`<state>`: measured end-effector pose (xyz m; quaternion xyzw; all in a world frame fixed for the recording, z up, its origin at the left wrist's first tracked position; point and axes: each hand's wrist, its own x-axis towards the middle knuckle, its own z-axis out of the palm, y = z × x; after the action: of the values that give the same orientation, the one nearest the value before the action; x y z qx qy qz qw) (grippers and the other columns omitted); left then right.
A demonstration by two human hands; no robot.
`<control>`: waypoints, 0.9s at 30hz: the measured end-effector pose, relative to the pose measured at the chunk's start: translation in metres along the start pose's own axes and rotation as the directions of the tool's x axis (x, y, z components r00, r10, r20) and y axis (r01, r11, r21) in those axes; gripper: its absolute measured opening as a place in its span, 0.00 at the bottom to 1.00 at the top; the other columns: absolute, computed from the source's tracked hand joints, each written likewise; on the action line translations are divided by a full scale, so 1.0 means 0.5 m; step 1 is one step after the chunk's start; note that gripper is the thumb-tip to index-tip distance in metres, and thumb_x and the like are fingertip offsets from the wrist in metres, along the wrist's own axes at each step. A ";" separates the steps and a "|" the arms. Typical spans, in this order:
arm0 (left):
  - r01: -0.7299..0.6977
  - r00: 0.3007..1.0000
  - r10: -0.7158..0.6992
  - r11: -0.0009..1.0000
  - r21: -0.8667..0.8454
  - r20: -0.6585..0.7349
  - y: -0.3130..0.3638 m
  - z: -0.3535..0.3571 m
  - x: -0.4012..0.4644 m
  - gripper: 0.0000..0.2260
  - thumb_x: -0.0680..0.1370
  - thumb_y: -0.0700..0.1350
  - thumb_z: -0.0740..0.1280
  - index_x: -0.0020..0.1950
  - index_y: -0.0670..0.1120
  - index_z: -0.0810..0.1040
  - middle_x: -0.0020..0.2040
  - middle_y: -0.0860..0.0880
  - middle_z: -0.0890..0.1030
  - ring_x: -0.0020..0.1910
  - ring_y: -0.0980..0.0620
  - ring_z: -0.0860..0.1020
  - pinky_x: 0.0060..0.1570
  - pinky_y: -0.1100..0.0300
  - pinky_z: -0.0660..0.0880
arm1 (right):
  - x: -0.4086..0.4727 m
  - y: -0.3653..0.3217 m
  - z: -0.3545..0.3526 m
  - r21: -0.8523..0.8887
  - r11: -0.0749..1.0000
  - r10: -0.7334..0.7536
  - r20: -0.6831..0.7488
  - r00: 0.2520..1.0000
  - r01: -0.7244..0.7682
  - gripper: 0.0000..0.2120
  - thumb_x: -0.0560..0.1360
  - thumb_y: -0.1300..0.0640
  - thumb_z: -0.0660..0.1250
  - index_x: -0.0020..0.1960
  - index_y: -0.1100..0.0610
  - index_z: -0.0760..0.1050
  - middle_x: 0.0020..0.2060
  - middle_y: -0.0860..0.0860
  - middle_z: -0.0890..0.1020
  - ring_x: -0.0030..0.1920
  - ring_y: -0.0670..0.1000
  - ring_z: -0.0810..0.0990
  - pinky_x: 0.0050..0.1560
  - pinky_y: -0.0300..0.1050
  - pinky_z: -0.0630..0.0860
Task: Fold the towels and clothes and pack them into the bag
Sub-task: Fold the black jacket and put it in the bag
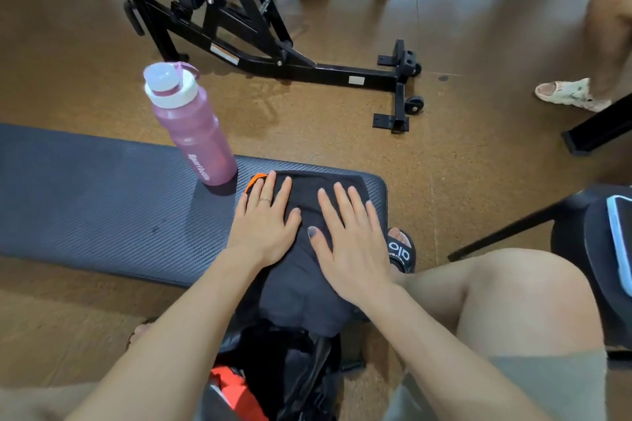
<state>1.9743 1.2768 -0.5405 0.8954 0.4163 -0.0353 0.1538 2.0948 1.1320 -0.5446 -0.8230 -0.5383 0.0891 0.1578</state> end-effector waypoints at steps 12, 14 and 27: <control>-0.568 0.787 0.605 0.788 0.238 -0.124 0.174 -0.031 -0.262 0.24 0.72 0.67 0.66 0.48 0.46 0.71 0.48 0.45 0.73 0.47 0.43 0.70 0.46 0.47 0.68 | 0.079 0.107 -0.097 0.292 0.913 0.250 0.150 0.957 -0.285 0.25 0.81 0.50 0.64 0.76 0.56 0.68 0.69 0.57 0.75 0.70 0.61 0.71 0.70 0.52 0.67; -0.552 0.805 0.592 0.732 0.400 0.028 0.186 0.000 -0.275 0.19 0.70 0.59 0.71 0.47 0.47 0.69 0.45 0.46 0.71 0.43 0.44 0.69 0.42 0.49 0.65 | 0.094 0.103 -0.094 0.303 0.902 0.260 0.186 0.947 -0.307 0.26 0.80 0.47 0.67 0.75 0.54 0.68 0.66 0.58 0.74 0.67 0.60 0.73 0.68 0.51 0.70; -0.679 0.675 0.726 0.541 0.496 0.131 0.141 -0.021 -0.284 0.08 0.69 0.38 0.66 0.42 0.49 0.69 0.38 0.49 0.70 0.33 0.48 0.68 0.33 0.55 0.64 | 0.145 0.083 -0.071 0.579 0.771 0.305 0.031 0.952 -0.266 0.00 0.79 0.55 0.67 0.50 0.51 0.77 0.48 0.54 0.81 0.49 0.55 0.78 0.50 0.48 0.73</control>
<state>1.9343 1.1330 -0.4859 0.9938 0.0038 -0.0378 -0.1048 2.1708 1.1771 -0.5242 -0.8109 -0.3492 0.2441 0.4012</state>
